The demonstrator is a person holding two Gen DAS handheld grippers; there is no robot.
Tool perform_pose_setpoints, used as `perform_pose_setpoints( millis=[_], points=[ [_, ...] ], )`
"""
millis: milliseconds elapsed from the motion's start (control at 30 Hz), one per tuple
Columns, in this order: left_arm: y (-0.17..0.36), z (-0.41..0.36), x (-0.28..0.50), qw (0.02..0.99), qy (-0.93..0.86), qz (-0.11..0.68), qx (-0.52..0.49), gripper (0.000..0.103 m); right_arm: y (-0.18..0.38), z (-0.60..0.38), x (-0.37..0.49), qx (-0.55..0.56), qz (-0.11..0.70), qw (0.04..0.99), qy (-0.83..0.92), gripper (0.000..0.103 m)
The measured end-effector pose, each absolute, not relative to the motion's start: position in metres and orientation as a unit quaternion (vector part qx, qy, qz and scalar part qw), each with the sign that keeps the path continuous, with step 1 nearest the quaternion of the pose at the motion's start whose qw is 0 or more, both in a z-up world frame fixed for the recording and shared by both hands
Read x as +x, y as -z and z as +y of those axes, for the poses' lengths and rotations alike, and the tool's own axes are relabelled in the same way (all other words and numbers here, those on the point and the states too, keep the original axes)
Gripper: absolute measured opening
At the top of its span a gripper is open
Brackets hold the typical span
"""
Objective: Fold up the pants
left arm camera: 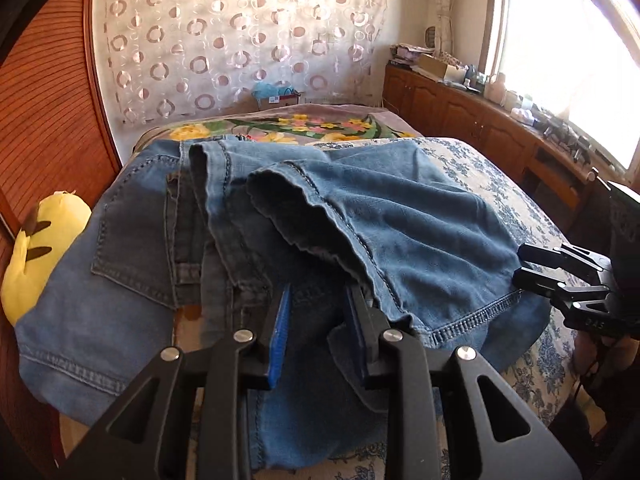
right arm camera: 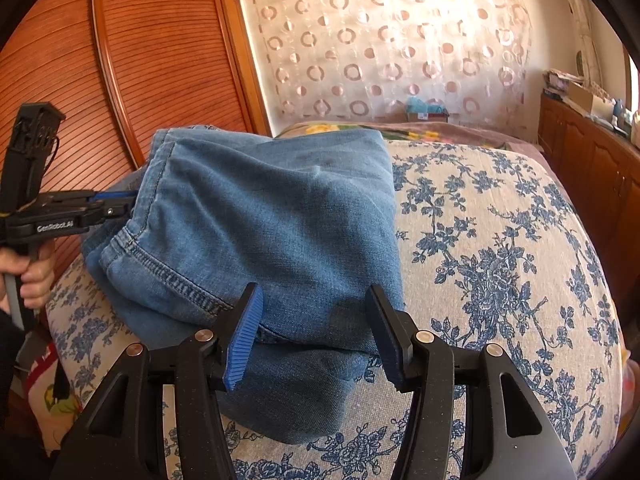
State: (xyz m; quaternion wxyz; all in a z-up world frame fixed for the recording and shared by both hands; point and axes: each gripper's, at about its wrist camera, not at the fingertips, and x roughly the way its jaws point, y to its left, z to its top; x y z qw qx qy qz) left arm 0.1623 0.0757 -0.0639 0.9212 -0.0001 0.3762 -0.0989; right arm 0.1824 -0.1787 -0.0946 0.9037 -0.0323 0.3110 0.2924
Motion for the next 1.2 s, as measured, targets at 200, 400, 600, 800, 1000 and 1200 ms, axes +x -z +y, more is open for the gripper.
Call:
perform_pose_setpoints(
  millis=[200,400,600,800,1000,1200],
  points=[
    [0.067,0.074,0.149,0.921,0.108,0.374,-0.011,0.029,0.095,-0.178,0.183,-0.033,0.314,0.903,-0.292,0.055],
    [0.068,0.078,0.125,0.924,0.107,0.365,-0.039,0.036,0.095,-0.178,0.184,-0.034,0.315,0.902,-0.292,0.055],
    [0.078,0.071,0.118,0.918,0.111,0.379,-0.040,0.037,0.095,-0.178,0.184,-0.035,0.316,0.902,-0.291,0.055],
    [0.095,0.062,0.123,0.913,0.108,0.392,-0.035,0.021,0.095,-0.178,0.184,-0.035,0.316,0.902,-0.292,0.055],
    [0.087,0.058,0.106,0.915,0.124,0.381,-0.039,0.001,0.095,-0.178,0.184,-0.034,0.316,0.902,-0.292,0.055],
    [0.063,0.078,0.080,0.927,0.097,0.361,-0.044,0.000,0.093,-0.182,0.181,-0.025,0.302,0.908,-0.288,0.055]
  ],
)
